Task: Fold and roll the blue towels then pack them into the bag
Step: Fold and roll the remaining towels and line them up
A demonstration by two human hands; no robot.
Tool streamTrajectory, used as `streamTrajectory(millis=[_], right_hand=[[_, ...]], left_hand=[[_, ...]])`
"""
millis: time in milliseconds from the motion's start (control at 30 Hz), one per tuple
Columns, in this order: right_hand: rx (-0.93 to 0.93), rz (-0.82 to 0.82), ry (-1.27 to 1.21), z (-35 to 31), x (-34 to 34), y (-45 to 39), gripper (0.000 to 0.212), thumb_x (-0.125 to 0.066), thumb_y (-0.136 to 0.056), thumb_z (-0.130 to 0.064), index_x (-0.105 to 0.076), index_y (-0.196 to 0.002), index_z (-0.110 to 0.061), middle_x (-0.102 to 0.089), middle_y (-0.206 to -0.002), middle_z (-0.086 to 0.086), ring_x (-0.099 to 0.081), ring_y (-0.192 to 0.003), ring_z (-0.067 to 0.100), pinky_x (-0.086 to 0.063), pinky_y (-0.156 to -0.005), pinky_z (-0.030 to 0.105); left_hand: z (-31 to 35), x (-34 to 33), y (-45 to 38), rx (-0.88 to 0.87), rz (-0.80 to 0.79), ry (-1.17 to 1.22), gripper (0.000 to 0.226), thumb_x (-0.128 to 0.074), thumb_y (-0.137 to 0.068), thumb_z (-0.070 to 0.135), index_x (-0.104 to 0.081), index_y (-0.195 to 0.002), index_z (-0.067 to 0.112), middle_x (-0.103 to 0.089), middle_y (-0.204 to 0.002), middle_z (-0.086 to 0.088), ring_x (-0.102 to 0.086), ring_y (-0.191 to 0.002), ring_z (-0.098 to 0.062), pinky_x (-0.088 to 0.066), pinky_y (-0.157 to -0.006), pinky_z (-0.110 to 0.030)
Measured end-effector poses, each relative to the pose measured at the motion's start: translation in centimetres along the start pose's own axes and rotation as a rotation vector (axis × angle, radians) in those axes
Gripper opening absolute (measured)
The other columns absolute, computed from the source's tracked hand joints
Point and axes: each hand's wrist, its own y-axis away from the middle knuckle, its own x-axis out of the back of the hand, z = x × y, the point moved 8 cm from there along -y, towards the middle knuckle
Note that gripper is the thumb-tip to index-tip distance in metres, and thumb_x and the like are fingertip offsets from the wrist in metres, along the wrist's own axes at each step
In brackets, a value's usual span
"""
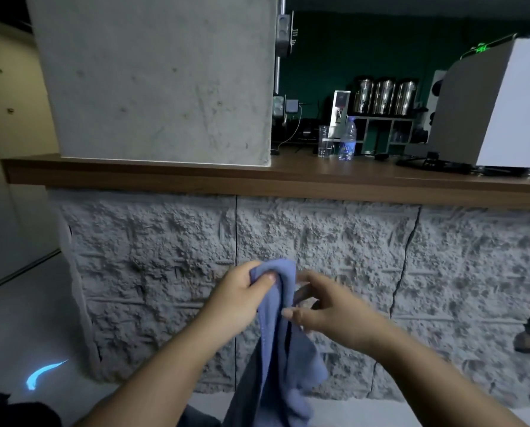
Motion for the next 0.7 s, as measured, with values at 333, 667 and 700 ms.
streamTrajectory(millis=[333, 667, 700], right_hand=[[-0.017, 0.211, -0.141, -2.4, 3.2, 1.1, 0.013, -0.053, -0.093, -0.01, -0.063, -0.088, -0.016, -0.066, -0.068, 0.006, -0.065, -0.055, 0.02, -0.051, -0.048, 0.024], [-0.142, 0.408, -0.746, -0.4, 4.9, 2.7, 0.018, -0.051, -0.097, -0.014, -0.062, -0.097, 0.001, -0.071, -0.08, 0.019, -0.071, -0.068, 0.028, -0.058, -0.056, 0.029], [-0.133, 0.415, -0.812, -0.4, 5.0, 2.7, 0.019, -0.05, -0.097, -0.013, -0.062, -0.097, 0.002, -0.072, -0.079, 0.019, -0.071, -0.068, 0.029, -0.058, -0.057, 0.029]], left_hand=[[2.5, -2.9, -0.5, -0.052, -0.026, 0.069, 0.026, -0.064, -0.079, 0.043, -0.047, -0.098, 0.036, -0.058, -0.106, 0.009, -0.061, -0.096, -0.011, -0.052, -0.086, -0.039], [-1.2, -3.9, 1.4, -0.041, -0.092, -0.22, 0.012, -0.055, -0.085, 0.016, -0.05, -0.087, 0.026, -0.061, -0.074, -0.001, -0.055, -0.06, -0.015, -0.044, -0.056, -0.033], [-1.8, -3.9, 1.6, -0.026, -0.078, -0.252, 0.01, -0.054, -0.084, 0.016, -0.049, -0.085, 0.024, -0.061, -0.075, -0.004, -0.057, -0.062, -0.017, -0.046, -0.058, -0.036]])
